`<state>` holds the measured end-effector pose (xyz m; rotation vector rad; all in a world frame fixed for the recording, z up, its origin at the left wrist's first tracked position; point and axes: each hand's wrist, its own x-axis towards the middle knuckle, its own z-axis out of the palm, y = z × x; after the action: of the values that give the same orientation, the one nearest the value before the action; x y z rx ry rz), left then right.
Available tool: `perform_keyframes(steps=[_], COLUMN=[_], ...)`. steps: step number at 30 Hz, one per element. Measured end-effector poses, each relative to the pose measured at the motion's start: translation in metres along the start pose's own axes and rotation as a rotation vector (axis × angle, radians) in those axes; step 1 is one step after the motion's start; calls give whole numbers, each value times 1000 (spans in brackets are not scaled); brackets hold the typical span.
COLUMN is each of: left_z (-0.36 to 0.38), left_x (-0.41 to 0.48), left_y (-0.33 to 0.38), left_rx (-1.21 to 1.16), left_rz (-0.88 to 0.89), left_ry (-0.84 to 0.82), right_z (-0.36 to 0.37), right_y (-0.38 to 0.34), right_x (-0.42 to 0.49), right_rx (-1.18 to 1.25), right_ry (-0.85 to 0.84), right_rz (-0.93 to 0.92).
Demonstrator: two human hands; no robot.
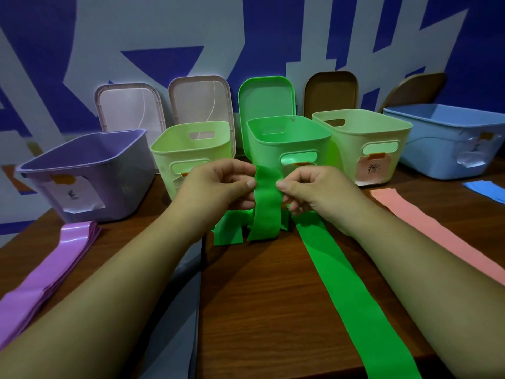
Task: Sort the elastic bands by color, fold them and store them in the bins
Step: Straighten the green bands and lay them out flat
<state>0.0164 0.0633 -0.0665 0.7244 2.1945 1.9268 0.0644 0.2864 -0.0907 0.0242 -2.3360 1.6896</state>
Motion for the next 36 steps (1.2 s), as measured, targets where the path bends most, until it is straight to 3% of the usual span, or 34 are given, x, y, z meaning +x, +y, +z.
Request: perform_keyframes(steps=[8,11,15,20,25,29,32,36], left_z=[-7,-15,-21,-24,-28,-25,-22,-15], left_x=[5,7,3,0,3,1,0,-2], left_y=[-6,-8,0,7,4,-1,0,-5], left_rx=[115,310,517,486,408,601,819,828], left_rz=[9,65,99,46,-96,-89,66,354], left_ry=[123,257,318,313,239,72,-53,-137], right_z=[-1,-5,-11,-23,-21,-17,-16,-13], right_y=[-1,-2,-5,-6,-10,-12,-13,-12], right_x=[0,2,8,13,10,6,5,5], right_rx=[3,249,674,972,895,849,846,853], right_ry=[57,121,263,380,386,278,247,203], right_rz=[20,96,147,96,20,38,52,72])
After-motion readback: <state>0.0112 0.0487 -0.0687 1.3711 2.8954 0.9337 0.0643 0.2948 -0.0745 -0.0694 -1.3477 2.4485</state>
